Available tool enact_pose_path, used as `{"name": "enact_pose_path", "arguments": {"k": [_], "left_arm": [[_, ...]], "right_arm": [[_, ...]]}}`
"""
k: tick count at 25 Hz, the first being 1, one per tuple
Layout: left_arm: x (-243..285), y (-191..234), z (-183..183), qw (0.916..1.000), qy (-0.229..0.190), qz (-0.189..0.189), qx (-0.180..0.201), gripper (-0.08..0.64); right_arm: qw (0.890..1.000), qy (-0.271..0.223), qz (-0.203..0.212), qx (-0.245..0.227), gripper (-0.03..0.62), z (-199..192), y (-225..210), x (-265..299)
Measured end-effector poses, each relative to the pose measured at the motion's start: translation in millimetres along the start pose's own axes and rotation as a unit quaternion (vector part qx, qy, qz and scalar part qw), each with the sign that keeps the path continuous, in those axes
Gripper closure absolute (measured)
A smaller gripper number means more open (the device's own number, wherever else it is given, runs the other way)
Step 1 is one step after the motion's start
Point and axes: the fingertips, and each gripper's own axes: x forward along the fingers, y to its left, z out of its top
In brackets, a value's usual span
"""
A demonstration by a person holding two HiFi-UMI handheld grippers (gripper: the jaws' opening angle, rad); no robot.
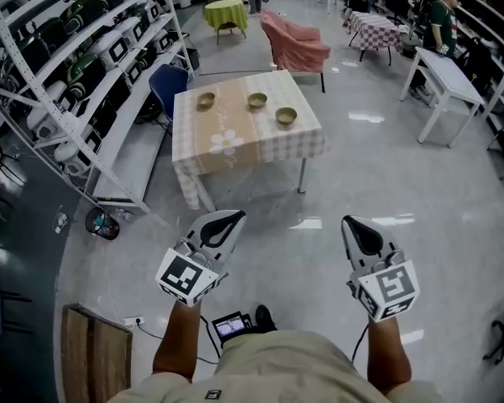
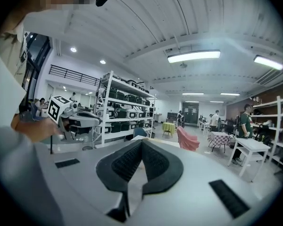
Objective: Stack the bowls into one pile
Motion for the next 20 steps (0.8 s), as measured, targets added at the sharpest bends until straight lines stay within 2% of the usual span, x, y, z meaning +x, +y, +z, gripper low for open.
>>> {"name": "enact_pose_path", "arguments": {"k": [10,20], "left_arm": [[8,70,-13,0.9995,-0.025,-0.018,-0.011,0.554],[36,118,-32,0.9996,-0.012,-0.016,-0.021,0.554]], "right_arm": [[1.000,0.012,-0.017,-0.012,0.589,17,11,69],[1.000,0.019,-0.016,-0.004,0.589,14,-15,127]]}}
